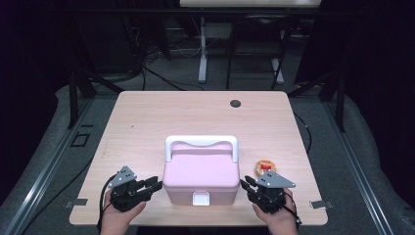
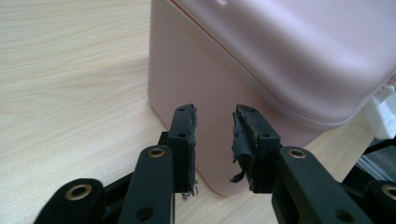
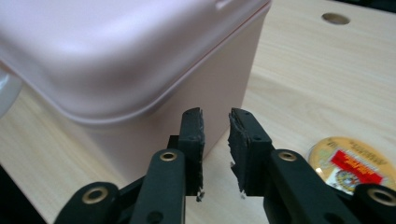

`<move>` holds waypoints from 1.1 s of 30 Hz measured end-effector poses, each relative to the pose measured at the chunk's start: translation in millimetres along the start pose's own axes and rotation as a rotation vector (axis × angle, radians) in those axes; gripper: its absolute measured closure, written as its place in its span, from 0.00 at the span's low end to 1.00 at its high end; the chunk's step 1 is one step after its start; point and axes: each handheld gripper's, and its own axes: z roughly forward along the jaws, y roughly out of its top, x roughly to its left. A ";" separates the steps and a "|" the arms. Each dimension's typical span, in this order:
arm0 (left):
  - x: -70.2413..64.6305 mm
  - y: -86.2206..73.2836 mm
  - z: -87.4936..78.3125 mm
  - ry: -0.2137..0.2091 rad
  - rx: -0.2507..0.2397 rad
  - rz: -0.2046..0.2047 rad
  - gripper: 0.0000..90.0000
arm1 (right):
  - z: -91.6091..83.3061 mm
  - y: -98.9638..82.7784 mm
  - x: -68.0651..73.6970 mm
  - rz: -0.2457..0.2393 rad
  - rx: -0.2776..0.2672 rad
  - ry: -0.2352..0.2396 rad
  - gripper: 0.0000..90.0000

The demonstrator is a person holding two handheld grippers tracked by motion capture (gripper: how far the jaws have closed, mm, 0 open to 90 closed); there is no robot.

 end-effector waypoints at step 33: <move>0.3 69.0 -4.2 -0.043 0.011 0.031 0.50 | -3.5 70.8 -15.9 0.051 -0.051 0.128 0.53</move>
